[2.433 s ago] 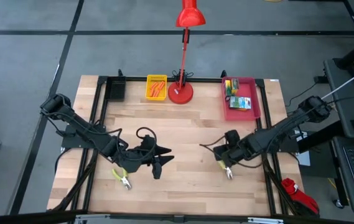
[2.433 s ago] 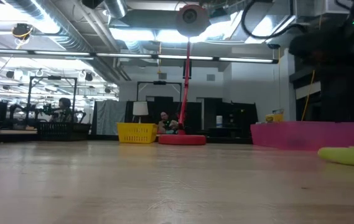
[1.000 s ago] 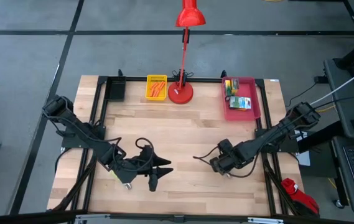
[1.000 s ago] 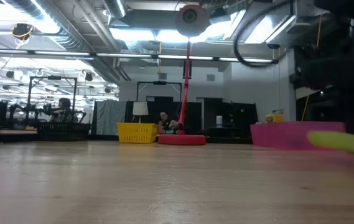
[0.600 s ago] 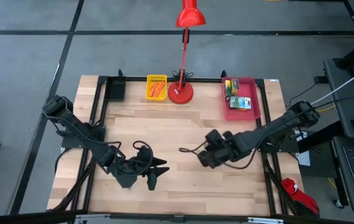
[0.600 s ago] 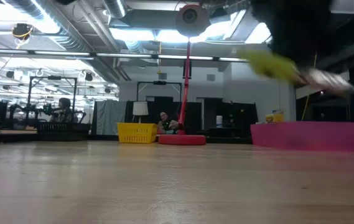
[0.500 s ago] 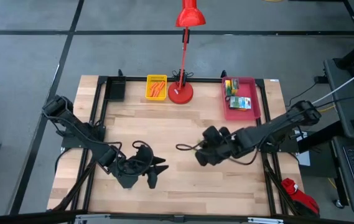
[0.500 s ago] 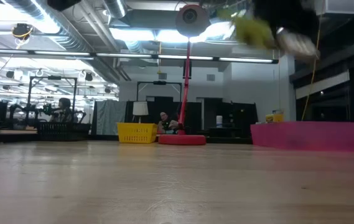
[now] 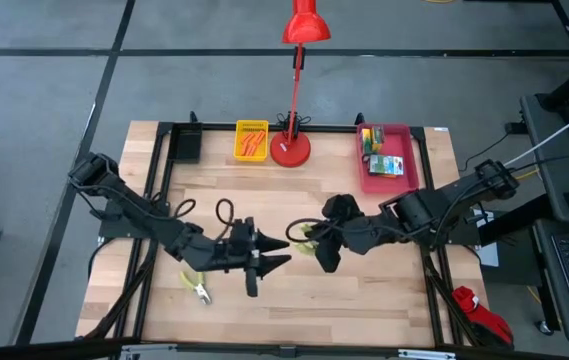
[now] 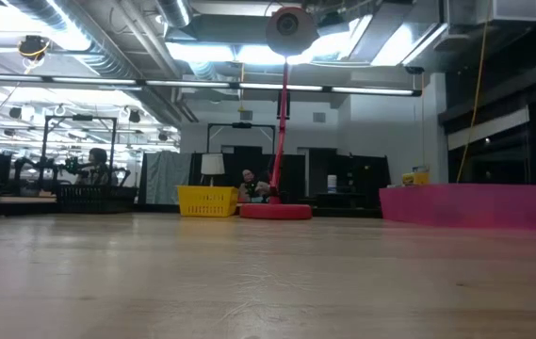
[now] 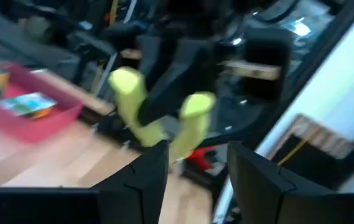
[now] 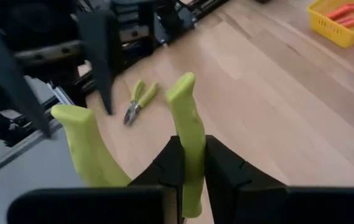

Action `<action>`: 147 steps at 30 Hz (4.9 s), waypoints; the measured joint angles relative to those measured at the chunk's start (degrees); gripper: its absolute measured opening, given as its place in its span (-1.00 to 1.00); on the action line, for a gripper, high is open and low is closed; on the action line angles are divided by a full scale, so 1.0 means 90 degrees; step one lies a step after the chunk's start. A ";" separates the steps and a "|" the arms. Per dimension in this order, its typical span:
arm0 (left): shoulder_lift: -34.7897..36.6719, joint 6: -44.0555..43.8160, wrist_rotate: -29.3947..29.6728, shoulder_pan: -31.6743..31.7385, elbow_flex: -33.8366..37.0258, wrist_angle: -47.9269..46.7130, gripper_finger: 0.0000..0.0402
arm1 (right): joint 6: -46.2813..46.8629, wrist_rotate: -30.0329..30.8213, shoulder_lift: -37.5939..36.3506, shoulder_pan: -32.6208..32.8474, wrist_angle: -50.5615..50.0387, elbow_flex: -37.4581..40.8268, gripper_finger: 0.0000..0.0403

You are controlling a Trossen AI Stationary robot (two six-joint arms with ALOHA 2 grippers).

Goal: Pick & Place School Supplies
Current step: Put the green hole puncher into the black bin

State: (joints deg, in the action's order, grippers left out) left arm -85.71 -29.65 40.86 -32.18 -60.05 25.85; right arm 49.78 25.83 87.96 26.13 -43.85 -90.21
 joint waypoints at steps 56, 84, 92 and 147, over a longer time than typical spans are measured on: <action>-0.0002 0.0717 -0.1309 0.0393 0.0000 0.1632 -0.17 | -0.0301 0.0204 0.0040 0.0168 0.1485 0.0002 -0.80; 0.0010 0.0768 -0.1151 0.0366 -0.0009 0.1522 -0.85 | -0.0896 0.0437 0.0047 0.0199 0.2529 0.0008 -0.14; -0.0008 0.0258 -0.0620 0.0378 0.0004 0.0467 -0.85 | -0.1252 0.0524 -0.0147 0.0205 0.2852 -0.0005 -0.20; 0.1494 -0.1811 -0.1634 0.9183 0.0819 -0.7438 -0.86 | 0.7471 0.2774 -0.0228 0.4173 -0.4914 0.0005 -0.28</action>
State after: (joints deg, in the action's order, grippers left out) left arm -72.27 -45.95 26.16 50.47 -52.68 -41.10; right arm 117.02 50.80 85.91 63.69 -88.07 -90.17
